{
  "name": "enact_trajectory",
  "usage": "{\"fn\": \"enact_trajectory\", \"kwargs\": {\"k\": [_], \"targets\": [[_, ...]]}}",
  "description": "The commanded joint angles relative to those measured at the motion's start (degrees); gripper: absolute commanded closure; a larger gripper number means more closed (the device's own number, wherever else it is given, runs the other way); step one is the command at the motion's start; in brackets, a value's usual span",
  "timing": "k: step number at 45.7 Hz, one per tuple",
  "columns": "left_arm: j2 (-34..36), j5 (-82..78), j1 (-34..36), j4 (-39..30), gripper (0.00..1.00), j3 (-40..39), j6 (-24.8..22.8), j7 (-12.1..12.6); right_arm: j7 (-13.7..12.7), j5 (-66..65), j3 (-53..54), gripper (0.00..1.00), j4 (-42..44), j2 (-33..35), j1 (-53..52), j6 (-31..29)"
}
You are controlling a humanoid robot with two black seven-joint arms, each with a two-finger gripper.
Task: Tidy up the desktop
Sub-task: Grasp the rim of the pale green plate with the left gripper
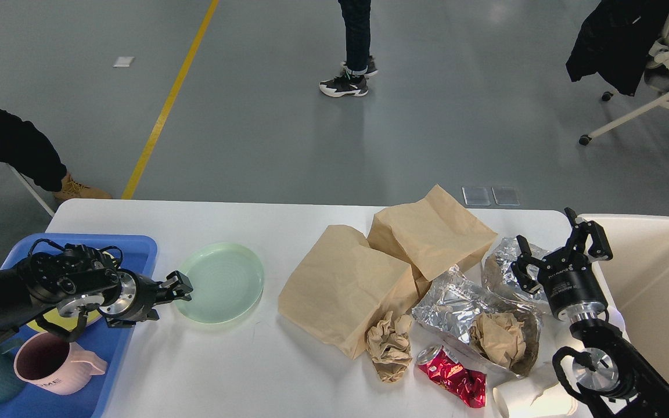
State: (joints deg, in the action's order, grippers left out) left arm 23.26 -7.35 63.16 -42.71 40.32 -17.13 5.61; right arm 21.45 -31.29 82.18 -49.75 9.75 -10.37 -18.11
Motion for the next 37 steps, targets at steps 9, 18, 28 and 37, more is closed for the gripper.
{"fn": "enact_trajectory", "kwargs": {"k": [9,18,28,37], "targets": [[-0.24,-1.88,-1.19,0.78,0.4,-0.59,-0.01,0.01,0.0,0.0,0.0,0.0,0.0,0.0,0.0,0.0],[-1.73,-2.93,-2.86,3.6,0.44,-1.03,-0.01,0.1,0.0,0.0,0.0,0.0,0.0,0.0,0.0,0.0],[-1.91,-3.72,-3.04,4.13,0.57,-1.21,-1.59,0.27,0.0,0.0,0.0,0.0,0.0,0.0,0.0,0.0],[-1.56,-5.39,-2.51,4.21,0.75,-1.29,-6.33,0.71,0.0,0.0,0.0,0.0,0.0,0.0,0.0,0.0]]}}
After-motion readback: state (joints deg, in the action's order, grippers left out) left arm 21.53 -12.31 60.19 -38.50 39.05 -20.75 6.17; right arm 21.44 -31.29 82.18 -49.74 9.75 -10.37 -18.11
